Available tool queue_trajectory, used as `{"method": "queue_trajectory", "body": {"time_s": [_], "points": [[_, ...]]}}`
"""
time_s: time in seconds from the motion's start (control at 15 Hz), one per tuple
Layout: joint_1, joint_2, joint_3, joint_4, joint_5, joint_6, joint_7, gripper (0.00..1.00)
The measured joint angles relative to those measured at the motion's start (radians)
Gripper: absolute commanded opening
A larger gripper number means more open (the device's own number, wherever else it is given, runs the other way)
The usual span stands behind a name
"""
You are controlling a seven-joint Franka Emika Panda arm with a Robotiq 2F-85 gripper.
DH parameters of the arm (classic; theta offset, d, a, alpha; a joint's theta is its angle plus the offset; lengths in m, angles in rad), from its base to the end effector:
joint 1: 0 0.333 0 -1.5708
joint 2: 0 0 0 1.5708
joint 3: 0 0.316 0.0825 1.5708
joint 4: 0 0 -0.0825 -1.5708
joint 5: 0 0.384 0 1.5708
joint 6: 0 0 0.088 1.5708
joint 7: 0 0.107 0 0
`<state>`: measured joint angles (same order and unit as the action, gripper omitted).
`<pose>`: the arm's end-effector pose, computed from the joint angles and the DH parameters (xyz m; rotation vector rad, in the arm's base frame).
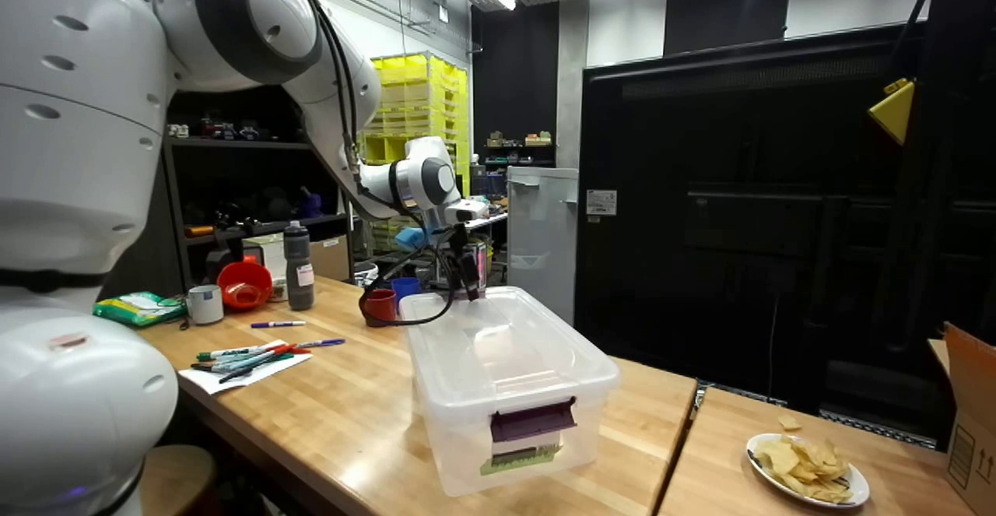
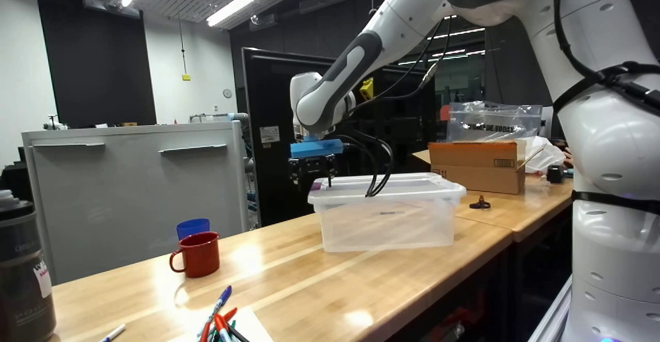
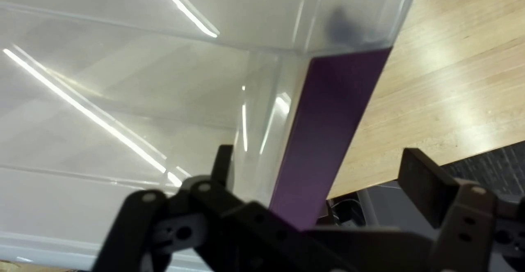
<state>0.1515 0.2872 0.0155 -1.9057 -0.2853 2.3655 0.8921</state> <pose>0.6260 0.1015 0.3661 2.9114 -0.8044 0.3880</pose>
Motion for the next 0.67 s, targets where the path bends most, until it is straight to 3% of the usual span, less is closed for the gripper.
{"method": "queue_trajectory", "body": {"time_s": [0.07,0.13,0.67], "points": [[0.004,0.000,-0.002,0.000,-0.008,0.000,0.005,0.83],[0.007,0.000,-0.004,0.000,-0.017,0.000,0.011,0.74],[0.035,0.002,-0.014,0.017,-0.115,0.001,0.086,0.16]]}}
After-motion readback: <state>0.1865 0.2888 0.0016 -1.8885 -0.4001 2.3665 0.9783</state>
